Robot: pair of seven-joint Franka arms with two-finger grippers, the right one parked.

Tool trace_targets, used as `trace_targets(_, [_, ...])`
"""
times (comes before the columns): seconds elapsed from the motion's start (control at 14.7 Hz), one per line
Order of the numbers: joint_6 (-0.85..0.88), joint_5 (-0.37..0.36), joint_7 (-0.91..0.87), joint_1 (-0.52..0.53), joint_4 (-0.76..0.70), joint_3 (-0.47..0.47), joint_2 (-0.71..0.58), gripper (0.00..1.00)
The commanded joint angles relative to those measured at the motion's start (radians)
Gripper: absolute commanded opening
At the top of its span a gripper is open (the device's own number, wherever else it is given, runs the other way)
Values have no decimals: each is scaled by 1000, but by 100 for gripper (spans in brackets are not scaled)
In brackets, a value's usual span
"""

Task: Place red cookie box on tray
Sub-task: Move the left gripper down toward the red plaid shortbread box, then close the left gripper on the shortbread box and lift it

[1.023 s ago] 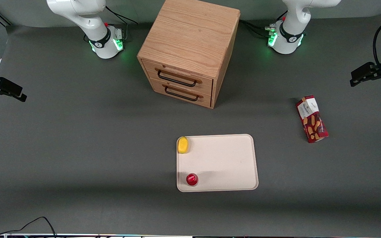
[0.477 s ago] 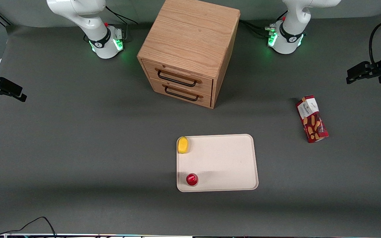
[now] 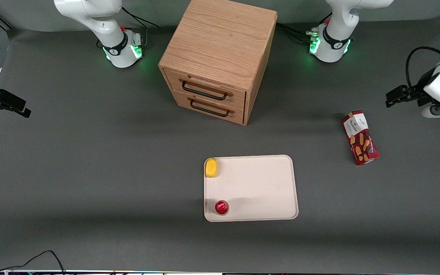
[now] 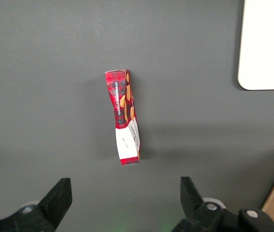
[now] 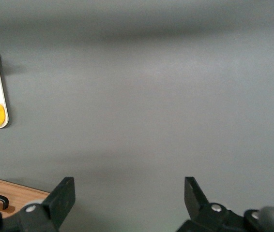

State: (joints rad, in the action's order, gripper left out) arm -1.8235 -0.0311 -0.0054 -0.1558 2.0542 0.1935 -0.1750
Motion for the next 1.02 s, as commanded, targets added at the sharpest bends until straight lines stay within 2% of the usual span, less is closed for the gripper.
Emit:
trace_targets(0.0, [-196,-13,-8,-2,212,21,-63,100])
trace_targets(0.27, [-529,-13,7,2,407,29,8,100])
trace_targets(0.75, [-977,-9,38,4,457,55,302,100])
trace_targets(0.82, [-1022,0,38,4,461,55,331,97])
trace_targets(0.89, [-1054,3,38,4,465,53,353,87])
trace_targets(0.95, [-1065,5,36,4,466,53,361,66])
